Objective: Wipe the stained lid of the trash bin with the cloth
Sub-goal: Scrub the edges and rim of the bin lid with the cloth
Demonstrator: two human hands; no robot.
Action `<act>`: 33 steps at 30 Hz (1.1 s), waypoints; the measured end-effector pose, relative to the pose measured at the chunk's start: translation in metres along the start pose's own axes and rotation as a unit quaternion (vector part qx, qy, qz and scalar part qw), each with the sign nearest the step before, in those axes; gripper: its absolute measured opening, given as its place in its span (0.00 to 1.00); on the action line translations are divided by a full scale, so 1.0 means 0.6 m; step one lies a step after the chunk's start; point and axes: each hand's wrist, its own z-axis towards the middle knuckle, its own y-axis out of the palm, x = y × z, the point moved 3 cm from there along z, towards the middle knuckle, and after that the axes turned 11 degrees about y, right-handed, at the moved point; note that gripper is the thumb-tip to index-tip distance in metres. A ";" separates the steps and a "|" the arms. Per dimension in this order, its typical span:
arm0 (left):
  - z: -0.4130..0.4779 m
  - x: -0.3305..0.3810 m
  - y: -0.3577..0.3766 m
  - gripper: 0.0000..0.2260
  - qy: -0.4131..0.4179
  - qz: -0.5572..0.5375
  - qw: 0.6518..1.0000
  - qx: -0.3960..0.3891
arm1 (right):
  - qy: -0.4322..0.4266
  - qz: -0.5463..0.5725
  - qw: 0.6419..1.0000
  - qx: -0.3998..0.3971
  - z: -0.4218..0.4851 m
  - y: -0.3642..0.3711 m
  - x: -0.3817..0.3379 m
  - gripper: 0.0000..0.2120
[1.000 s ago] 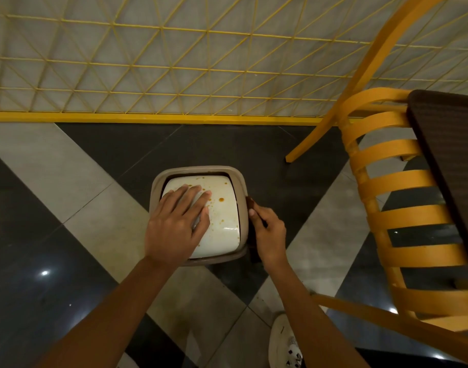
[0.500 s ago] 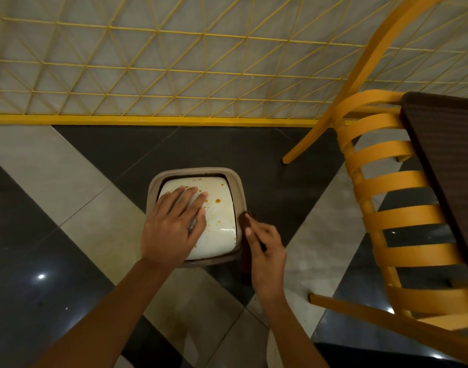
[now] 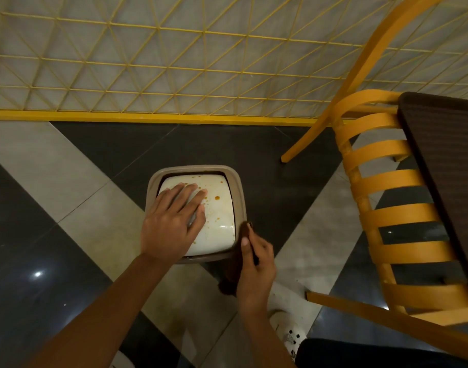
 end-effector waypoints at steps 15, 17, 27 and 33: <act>0.002 0.013 -0.022 0.20 -0.167 -0.142 0.975 -0.035 | 0.134 0.178 0.965 0.142 -0.004 0.058 -0.017 0.13; -0.004 0.014 -0.029 0.18 -0.227 -0.174 0.958 -0.028 | 0.132 0.179 0.967 0.127 0.007 0.071 -0.025 0.13; -0.012 0.071 -0.018 0.27 -0.438 -0.310 0.839 -0.094 | -0.003 0.042 0.999 -0.012 0.110 0.083 -0.126 0.13; 0.002 0.111 -0.032 0.34 -0.458 -0.254 0.847 -0.092 | -0.111 -0.093 0.987 -0.076 0.129 0.109 -0.144 0.13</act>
